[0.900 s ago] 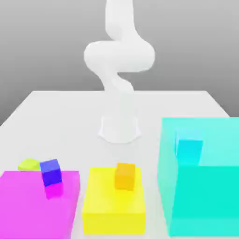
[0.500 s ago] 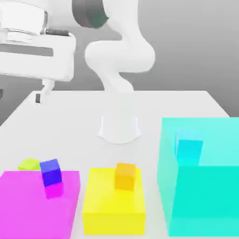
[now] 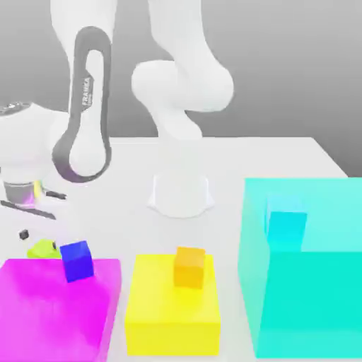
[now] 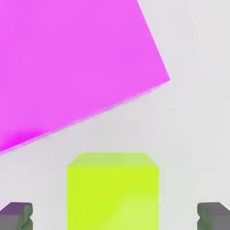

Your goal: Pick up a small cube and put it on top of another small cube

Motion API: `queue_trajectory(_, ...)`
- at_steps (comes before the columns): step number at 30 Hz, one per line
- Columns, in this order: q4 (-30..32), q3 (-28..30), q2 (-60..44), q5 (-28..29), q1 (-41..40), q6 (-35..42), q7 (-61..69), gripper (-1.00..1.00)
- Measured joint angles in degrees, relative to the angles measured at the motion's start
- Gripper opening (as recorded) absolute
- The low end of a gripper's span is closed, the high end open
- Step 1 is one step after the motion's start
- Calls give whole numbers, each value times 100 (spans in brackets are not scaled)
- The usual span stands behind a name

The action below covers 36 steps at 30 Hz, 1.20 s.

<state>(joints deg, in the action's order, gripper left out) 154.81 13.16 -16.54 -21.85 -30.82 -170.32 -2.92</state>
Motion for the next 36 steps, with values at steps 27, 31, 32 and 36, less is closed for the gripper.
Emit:
queue_trajectory(27, -20, -188, 2948, 2549, 1052, 2848, -4319, -100)
queue_trajectory(31, 53, -286, 2567, 2429, 1149, 2401, -4488, -100)
queue_trajectory(32, 88, -285, 2378, 2389, 1158, 2178, -4467, -100)
queue_trajectory(36, 122, -279, 2198, 2354, 1167, 1965, -4445, 100)
